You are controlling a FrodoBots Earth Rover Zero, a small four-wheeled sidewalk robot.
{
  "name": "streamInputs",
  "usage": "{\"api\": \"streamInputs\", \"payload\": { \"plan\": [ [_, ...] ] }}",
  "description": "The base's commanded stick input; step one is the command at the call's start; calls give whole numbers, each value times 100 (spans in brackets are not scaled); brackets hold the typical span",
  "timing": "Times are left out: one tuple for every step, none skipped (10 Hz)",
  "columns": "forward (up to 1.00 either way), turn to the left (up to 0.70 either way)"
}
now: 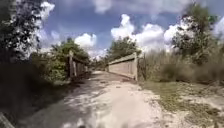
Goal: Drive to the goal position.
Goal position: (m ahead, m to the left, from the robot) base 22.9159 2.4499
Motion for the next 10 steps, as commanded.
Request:
{"api": "streamInputs", "payload": {
  "plan": [
    [100,0],
    [100,0],
    [100,0],
    [100,0],
    [100,0],
    [100,0],
    [100,0],
    [100,0],
    [100,0],
    [100,0]
  ]
}}
